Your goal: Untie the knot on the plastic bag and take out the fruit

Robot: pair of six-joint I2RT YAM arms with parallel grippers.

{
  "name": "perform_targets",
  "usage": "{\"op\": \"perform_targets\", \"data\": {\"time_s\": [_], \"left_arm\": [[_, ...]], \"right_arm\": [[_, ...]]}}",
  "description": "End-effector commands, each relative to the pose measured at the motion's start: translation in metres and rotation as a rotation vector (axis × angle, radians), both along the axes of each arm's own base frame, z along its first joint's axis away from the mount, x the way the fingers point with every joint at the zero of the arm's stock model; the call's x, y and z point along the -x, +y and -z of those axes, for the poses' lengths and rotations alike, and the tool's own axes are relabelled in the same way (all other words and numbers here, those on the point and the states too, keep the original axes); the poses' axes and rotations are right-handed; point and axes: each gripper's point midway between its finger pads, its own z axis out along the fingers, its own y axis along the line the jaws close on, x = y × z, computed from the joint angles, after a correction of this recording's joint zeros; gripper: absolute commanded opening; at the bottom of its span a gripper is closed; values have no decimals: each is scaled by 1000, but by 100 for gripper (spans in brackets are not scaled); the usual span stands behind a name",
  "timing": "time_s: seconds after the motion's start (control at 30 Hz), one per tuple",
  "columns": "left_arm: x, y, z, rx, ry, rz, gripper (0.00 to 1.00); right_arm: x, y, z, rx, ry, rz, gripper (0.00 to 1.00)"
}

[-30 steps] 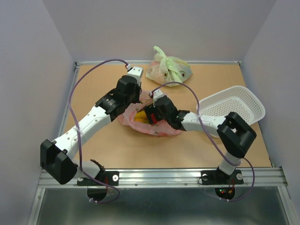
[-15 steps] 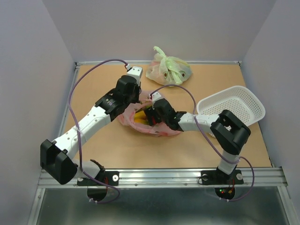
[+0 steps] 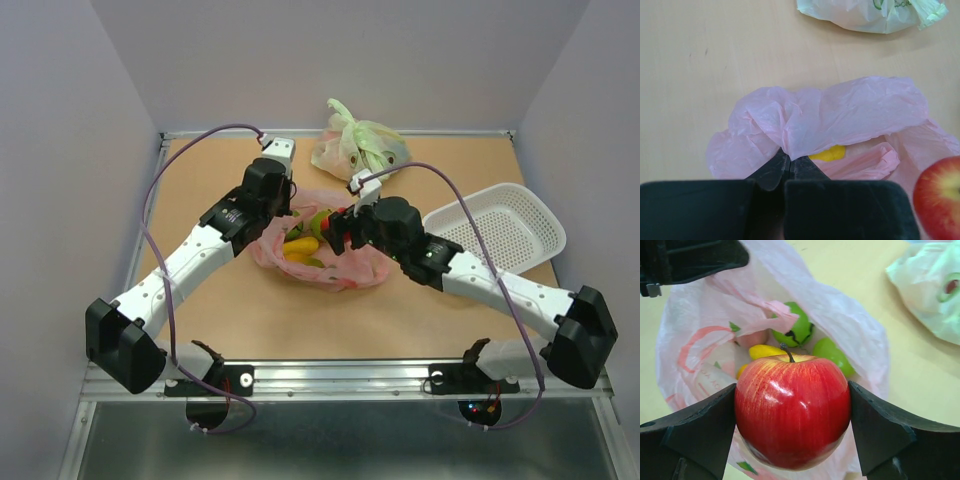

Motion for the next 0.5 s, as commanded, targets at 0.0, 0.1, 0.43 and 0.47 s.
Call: {"op": "perform_targets", "data": {"time_s": [0.0, 0.1, 0.43, 0.47], "left_arm": [[-2, 6, -10, 9, -44, -25, 0], [-1, 6, -11, 12, -50, -27, 0], [0, 9, -16, 16, -64, -28, 0], [1, 9, -17, 15, -66, -27, 0]], "right_arm": [[-7, -47, 4, 113, -36, 183, 22], [-25, -93, 1, 174, -72, 386, 22], [-65, -280, 11, 88, -19, 1061, 31], [-66, -292, 18, 56, 3, 1113, 35]]}}
